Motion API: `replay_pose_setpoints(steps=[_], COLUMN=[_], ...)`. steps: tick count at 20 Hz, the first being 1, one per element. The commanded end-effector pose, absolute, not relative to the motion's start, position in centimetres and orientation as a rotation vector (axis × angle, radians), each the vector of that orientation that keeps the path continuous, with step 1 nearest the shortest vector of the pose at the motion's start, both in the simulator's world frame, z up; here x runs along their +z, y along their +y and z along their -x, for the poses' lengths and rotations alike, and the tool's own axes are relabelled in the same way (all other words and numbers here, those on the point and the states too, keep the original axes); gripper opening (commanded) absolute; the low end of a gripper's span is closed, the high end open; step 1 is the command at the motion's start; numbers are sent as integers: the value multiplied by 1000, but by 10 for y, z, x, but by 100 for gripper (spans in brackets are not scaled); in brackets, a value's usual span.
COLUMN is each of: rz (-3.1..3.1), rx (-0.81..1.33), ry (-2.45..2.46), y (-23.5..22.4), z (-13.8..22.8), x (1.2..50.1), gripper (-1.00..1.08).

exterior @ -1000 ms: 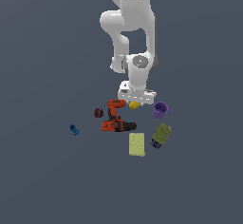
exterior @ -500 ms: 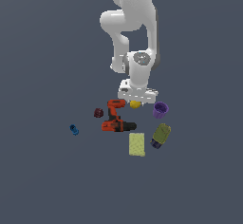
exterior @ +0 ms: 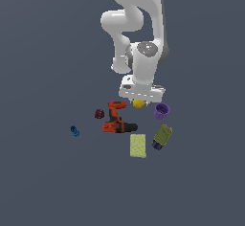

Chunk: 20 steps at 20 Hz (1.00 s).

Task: Pick up a designated object from a clutter of objects.

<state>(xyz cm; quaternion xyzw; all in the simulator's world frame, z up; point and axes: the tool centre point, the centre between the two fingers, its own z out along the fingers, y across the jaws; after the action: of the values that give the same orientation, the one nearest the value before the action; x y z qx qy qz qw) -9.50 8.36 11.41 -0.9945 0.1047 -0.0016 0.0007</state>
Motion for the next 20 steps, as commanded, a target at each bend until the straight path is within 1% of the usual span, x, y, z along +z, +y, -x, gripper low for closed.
replay_pose_setpoints(steps=[1, 20], rz=[3123, 3123], rx=[-6, -2], ry=[329, 331], y=[85, 95], z=[84, -12], x=[134, 282], gripper=[-100, -100])
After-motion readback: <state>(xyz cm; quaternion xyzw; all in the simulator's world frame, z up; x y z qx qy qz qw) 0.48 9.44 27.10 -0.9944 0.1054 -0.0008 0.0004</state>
